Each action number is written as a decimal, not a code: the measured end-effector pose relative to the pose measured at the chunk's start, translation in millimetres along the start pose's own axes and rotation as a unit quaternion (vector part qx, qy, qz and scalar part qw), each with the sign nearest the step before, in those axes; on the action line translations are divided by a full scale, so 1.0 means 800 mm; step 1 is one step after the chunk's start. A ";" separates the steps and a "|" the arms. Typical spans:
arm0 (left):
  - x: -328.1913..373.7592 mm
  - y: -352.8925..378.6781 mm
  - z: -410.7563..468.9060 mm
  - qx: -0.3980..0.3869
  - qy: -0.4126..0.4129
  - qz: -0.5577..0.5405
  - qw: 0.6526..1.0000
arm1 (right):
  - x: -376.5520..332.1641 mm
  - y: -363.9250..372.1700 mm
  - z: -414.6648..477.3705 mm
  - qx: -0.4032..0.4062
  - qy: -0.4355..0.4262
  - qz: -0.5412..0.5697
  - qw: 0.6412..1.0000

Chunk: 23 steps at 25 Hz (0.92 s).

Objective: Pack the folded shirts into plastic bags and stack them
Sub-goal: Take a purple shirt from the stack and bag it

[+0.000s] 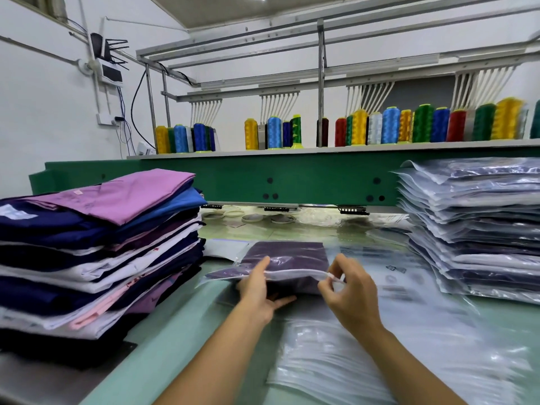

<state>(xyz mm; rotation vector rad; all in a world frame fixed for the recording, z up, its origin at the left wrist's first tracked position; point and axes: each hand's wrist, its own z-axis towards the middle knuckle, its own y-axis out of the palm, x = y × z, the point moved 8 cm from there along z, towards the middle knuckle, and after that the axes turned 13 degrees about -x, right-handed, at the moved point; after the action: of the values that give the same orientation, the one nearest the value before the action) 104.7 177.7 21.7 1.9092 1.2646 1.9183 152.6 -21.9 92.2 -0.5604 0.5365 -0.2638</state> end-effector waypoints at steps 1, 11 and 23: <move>-0.008 0.009 0.003 0.012 -0.009 0.014 1.000 | -0.002 0.002 0.000 -0.009 -0.003 0.008 1.000; 0.070 0.043 0.031 0.111 0.154 0.173 0.966 | 0.014 -0.005 0.012 0.047 0.063 0.142 0.987; 0.157 0.171 0.021 -0.083 0.132 0.226 0.962 | 0.126 0.040 0.053 -0.182 0.371 0.409 0.814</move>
<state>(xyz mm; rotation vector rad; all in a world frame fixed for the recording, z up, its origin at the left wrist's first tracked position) 157.9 178.5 200.8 2.0337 0.7223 2.4808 262.7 -15.0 63.1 -0.5322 1.5591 0.4919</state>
